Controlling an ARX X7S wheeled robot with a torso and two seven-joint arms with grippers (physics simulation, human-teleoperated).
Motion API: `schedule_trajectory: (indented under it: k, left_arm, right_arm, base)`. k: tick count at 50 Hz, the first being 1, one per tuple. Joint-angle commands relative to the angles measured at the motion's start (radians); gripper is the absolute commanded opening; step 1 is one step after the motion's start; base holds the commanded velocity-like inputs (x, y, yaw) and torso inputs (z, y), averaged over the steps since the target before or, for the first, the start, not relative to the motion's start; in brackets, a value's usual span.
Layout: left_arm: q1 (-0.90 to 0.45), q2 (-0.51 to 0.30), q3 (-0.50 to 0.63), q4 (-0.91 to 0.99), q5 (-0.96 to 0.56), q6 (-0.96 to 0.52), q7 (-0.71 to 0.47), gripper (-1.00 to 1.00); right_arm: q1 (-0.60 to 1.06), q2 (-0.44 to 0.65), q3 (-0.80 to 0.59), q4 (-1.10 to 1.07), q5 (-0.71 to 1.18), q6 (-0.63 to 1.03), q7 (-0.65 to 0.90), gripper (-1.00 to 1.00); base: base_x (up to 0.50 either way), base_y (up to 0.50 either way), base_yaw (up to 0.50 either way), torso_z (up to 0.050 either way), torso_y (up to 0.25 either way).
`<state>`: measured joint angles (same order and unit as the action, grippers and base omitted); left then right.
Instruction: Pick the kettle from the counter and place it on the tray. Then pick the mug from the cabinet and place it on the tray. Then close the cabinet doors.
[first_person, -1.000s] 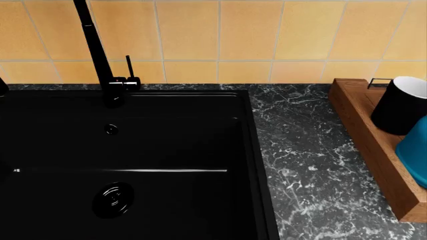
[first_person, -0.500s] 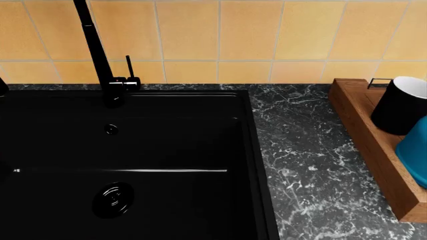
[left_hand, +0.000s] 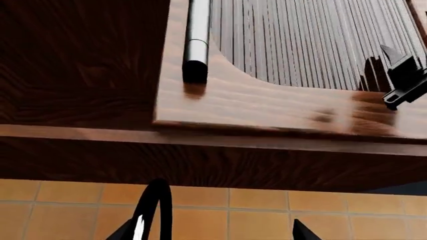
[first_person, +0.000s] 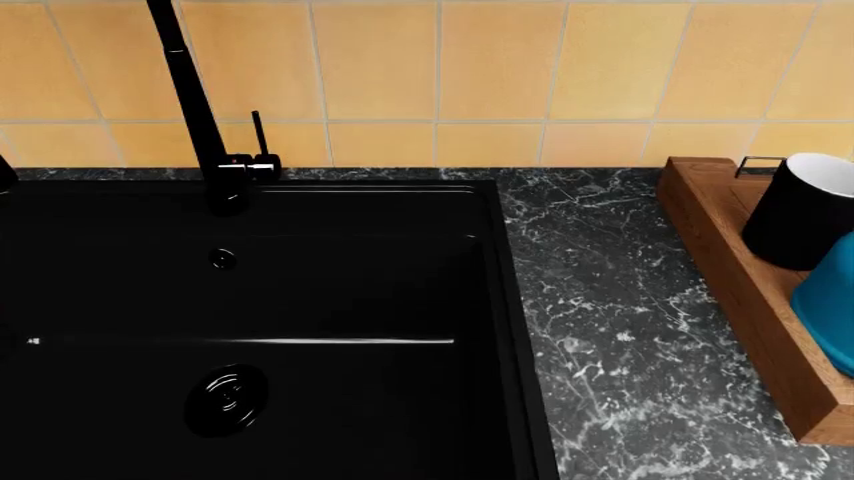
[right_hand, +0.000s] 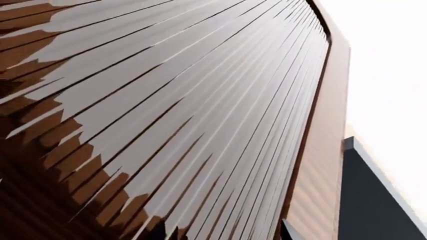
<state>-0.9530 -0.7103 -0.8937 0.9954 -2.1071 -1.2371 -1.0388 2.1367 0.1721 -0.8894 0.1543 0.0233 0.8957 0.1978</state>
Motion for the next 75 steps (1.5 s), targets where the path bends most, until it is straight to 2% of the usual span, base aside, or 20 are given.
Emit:
schedule_trajectory:
  k: [1,12,20,24,27,33,39,40,43,45,47,50,52,55,59,61,64,66,70,75]
  left_arm:
    - [0.01,0.015,-0.026,-0.002,-0.001,-0.021,0.01,1.0]
    - [0.017,0.029,-0.05,-0.006,0.001,-0.042,0.022,1.0]
    - [0.023,0.037,-0.064,-0.006,0.0,-0.053,0.027,1.0]
    - [0.021,0.038,-0.059,-0.006,-0.001,-0.052,0.025,1.0]
    - [0.02,0.038,-0.06,-0.008,0.001,-0.055,0.025,1.0]
    - [0.01,0.03,-0.034,-0.005,-0.002,-0.041,0.006,1.0]
    - [-0.011,0.011,0.008,-0.004,-0.006,-0.019,-0.021,1.0]
    - [-0.016,0.007,0.018,-0.004,-0.007,-0.014,-0.027,1.0]
    - [-0.032,-0.001,0.051,-0.004,-0.004,-0.002,-0.044,1.0]
    - [-0.044,-0.003,0.078,-0.002,-0.002,0.006,-0.055,1.0]
    - [-0.055,-0.001,0.103,0.001,0.0,0.013,-0.066,1.0]
    - [-0.064,0.004,0.129,0.004,0.006,0.016,-0.075,1.0]
    - [-0.068,0.007,0.139,0.005,0.008,0.017,-0.079,1.0]
    - [-0.073,0.008,0.151,0.005,0.009,0.02,-0.084,1.0]
    - [-0.074,0.008,0.155,0.007,0.005,0.023,-0.087,1.0]
    - [-0.073,0.01,0.151,0.007,0.004,0.021,-0.086,1.0]
    - [-0.078,0.007,0.152,0.006,0.003,0.025,-0.09,1.0]
    - [-0.084,0.002,0.155,0.006,0.0,0.031,-0.095,1.0]
    - [-0.1,-0.014,0.169,0.006,-0.01,0.047,-0.109,1.0]
    - [-0.108,-0.022,0.169,0.006,-0.016,0.053,-0.114,1.0]
  right_arm:
    - [-0.13,-0.022,-0.194,0.297,0.349,-0.032,-0.14,1.0]
    - [-0.131,-0.033,-0.321,0.34,0.264,-0.04,-0.148,1.0]
    - [-0.129,-0.031,-0.312,0.34,0.265,-0.033,-0.138,1.0]
    - [-0.104,-0.013,-0.148,0.283,0.346,-0.017,-0.092,1.0]
    - [-0.071,0.026,0.023,0.138,0.442,0.049,-0.034,1.0]
    - [-0.046,0.073,0.338,-0.216,0.643,0.297,0.137,1.0]
    - [-0.062,0.056,0.707,-0.522,0.866,0.617,0.361,1.0]
    - [-0.063,0.064,0.759,-0.555,0.964,0.673,0.464,1.0]
    - [-0.074,0.165,0.83,-0.556,1.414,0.666,0.914,1.0]
    - [-0.102,0.263,0.777,-0.565,1.714,0.561,1.214,1.0]
    - [-0.138,0.35,0.74,-0.647,2.014,0.456,1.363,1.0]
    - [-0.183,0.532,0.646,-0.821,2.103,0.222,1.371,1.0]
    - [-0.232,0.6,0.664,-0.91,2.135,0.135,1.366,1.0]
    - [-0.357,0.688,0.736,-1.04,2.171,0.052,1.359,1.0]
    - [-0.591,0.763,0.917,-1.158,2.171,-0.001,1.32,1.0]
    - [-0.708,0.769,1.022,-1.194,2.165,0.007,1.296,1.0]
    - [-0.827,0.667,1.213,-1.201,2.247,0.146,1.341,1.0]
    - [-0.87,0.614,1.293,-1.201,2.291,0.224,1.369,1.0]
    - [-0.931,0.563,1.378,-1.201,2.31,0.312,1.372,1.0]
    - [-0.951,0.547,1.416,-1.201,2.326,0.339,1.372,1.0]
  base:
    - [0.0,0.0,0.0,0.0,0.0]
    - [0.0,0.0,0.0,0.0,0.0]
    - [0.0,0.0,0.0,0.0,0.0]
    - [0.0,0.0,0.0,0.0,0.0]
    - [0.01,0.0,0.0,0.0,0.0]
    - [0.0,0.0,0.0,0.0,0.0]
    - [0.0,0.0,0.0,0.0,0.0]
    - [0.0,0.0,0.0,0.0,0.0]
    - [0.0,0.0,0.0,0.0,0.0]
    - [0.0,0.0,0.0,0.0,0.0]
    - [0.0,0.0,0.0,0.0,0.0]
    - [0.0,0.0,0.0,0.0,0.0]
    - [0.0,0.0,0.0,0.0,0.0]
    - [0.0,0.0,0.0,0.0,0.0]
    - [0.0,0.0,0.0,0.0,0.0]
    - [0.0,0.0,0.0,0.0,0.0]
    - [0.0,0.0,0.0,0.0,0.0]
    - [0.0,0.0,0.0,0.0,0.0]
    - [0.0,0.18,0.0,0.0,0.0]
    - [0.0,0.5,0.0,0.0,0.0]
